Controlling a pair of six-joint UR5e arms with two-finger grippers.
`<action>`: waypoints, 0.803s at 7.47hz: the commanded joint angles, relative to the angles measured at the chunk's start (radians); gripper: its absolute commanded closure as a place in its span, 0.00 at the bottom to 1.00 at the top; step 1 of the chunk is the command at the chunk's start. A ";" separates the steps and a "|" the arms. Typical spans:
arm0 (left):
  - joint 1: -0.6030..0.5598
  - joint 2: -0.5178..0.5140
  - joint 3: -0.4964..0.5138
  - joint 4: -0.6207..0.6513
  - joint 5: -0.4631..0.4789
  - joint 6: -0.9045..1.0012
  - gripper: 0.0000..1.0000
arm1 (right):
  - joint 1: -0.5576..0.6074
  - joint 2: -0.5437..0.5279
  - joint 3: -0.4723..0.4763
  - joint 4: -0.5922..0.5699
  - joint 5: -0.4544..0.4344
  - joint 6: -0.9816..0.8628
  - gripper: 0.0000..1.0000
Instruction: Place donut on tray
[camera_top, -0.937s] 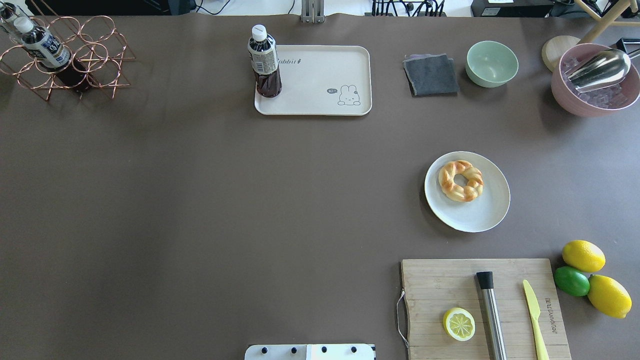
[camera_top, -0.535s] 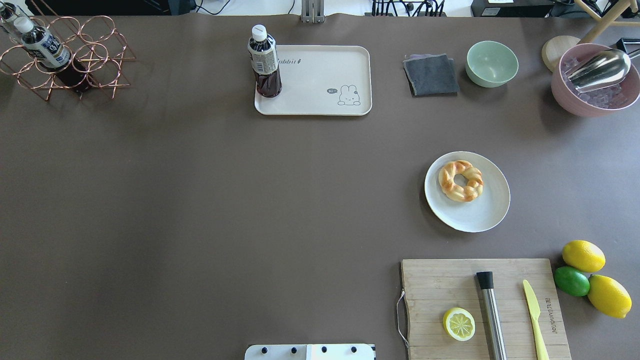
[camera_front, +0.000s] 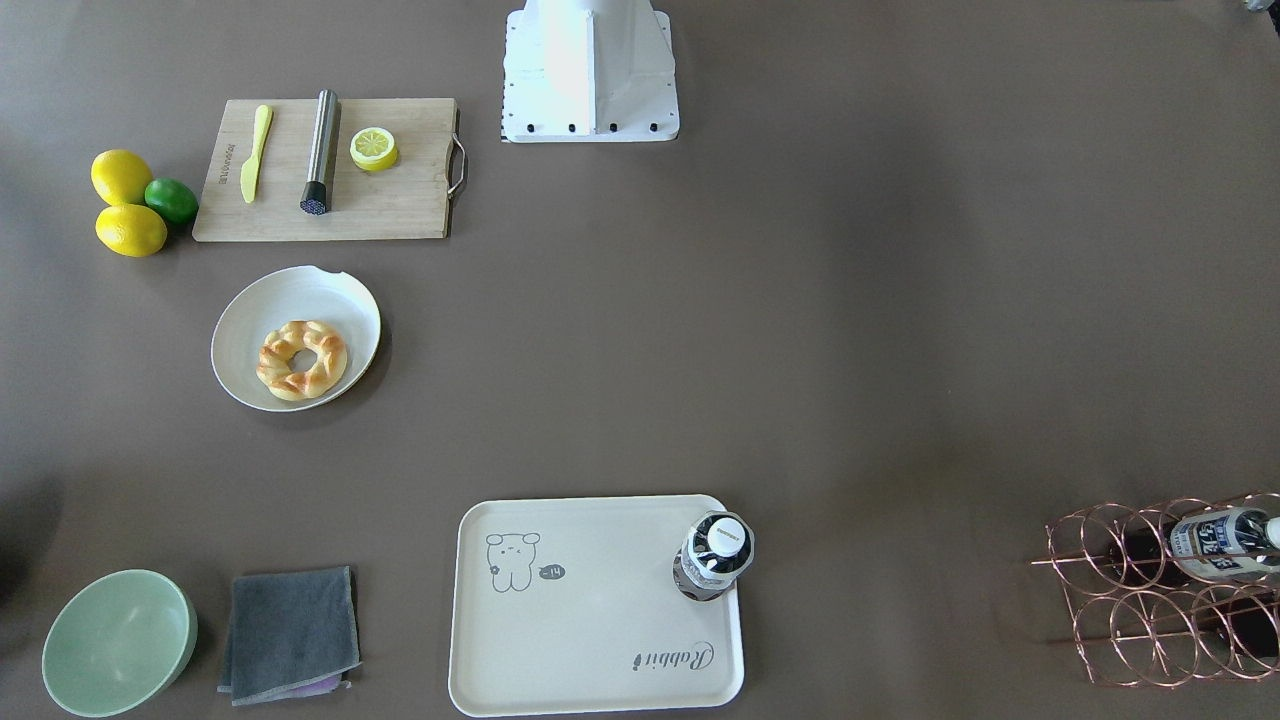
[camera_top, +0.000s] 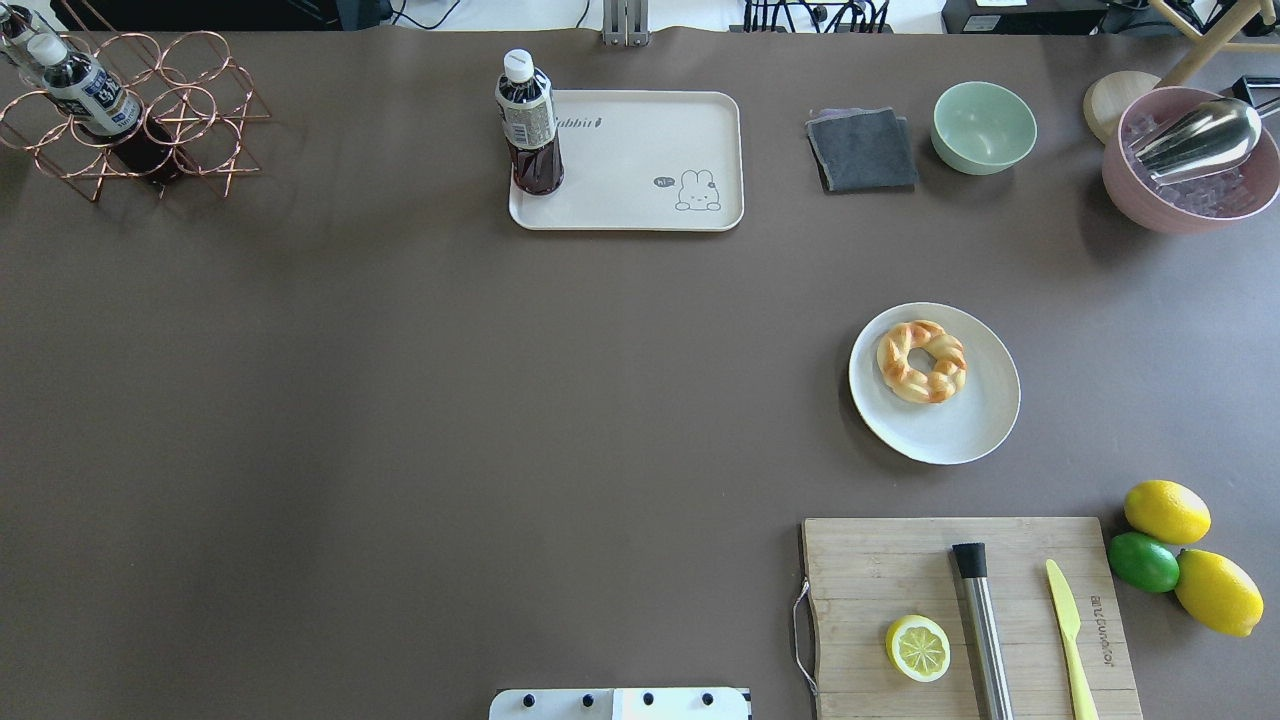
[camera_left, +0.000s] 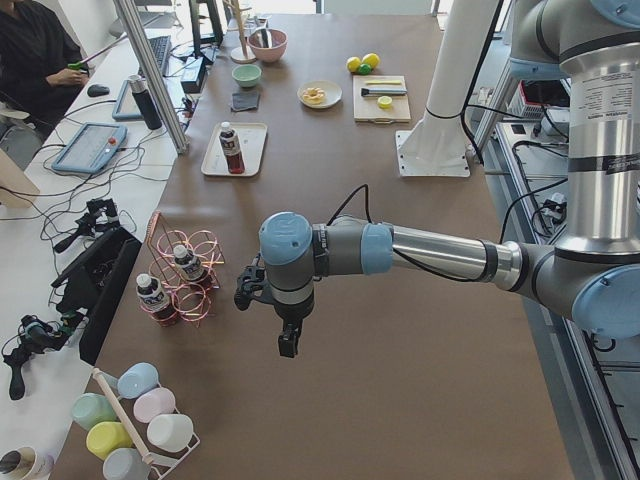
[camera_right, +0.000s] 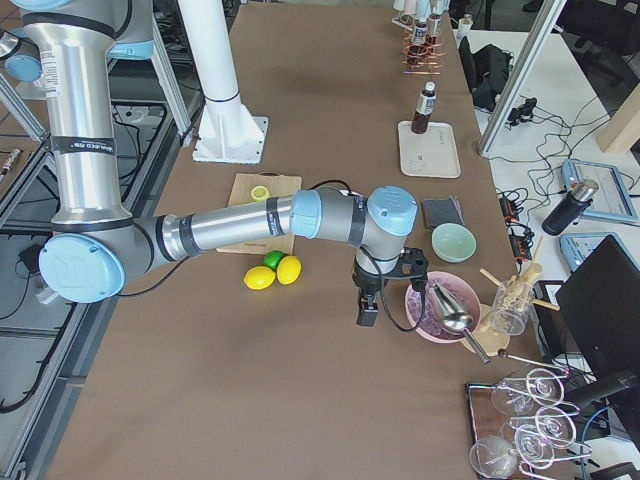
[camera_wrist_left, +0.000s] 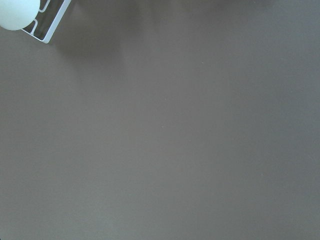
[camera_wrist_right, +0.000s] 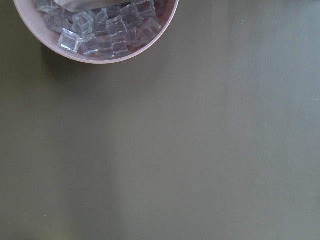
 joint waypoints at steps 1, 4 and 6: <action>-0.018 -0.003 0.005 0.000 0.002 0.000 0.02 | -0.038 -0.004 0.001 0.003 -0.001 0.017 0.00; -0.018 -0.005 0.007 0.002 0.002 -0.001 0.02 | -0.058 0.001 0.004 0.001 0.013 0.024 0.00; -0.017 -0.005 0.008 0.002 0.004 -0.001 0.02 | -0.055 0.001 -0.028 0.001 0.022 0.022 0.00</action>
